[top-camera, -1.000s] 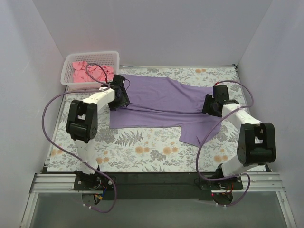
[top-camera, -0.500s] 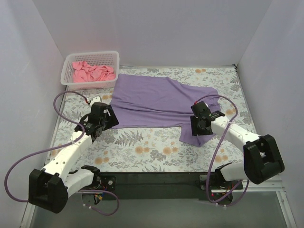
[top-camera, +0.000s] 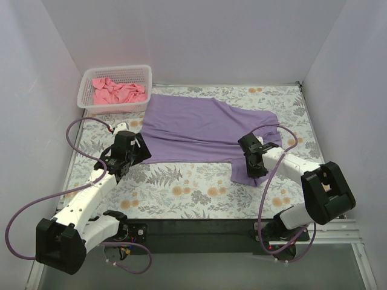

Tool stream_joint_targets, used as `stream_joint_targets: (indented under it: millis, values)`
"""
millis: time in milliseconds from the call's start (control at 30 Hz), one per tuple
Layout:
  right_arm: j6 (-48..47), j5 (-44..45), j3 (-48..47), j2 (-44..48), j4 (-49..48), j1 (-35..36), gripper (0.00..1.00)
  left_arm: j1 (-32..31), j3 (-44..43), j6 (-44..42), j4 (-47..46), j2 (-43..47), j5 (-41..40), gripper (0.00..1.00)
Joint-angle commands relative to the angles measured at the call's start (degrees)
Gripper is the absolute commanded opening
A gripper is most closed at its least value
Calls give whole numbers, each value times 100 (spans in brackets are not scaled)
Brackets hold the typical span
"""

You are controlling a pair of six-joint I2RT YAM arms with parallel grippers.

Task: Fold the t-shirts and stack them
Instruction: Flatten the tshirt out

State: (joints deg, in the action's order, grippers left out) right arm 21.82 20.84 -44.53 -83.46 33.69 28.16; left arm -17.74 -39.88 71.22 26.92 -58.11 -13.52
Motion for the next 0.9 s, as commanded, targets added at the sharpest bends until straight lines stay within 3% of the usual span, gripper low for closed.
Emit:
stream_joint_targets:
  millis: [0, 400, 600, 767, 867]
  values:
    - [418, 543, 208, 347, 295, 14, 32, 7, -73, -82, -64, 80, -63, 65]
    - [1912, 483, 1253, 2271, 779, -363, 24, 7, -46, -108, -64, 159, -11, 65]
    - [2923, 71, 1578, 3510, 1183, -1030, 39, 7, -38, -117, -55, 203, -10, 65]
    - [3196, -28, 1738, 4556, 1324, -1401, 44, 16, -38, -117, -55, 282, -28, 65]
    - [3013, 174, 1615, 4532, 1342, -1445, 48, 16, -29, -117, -55, 274, -11, 65]
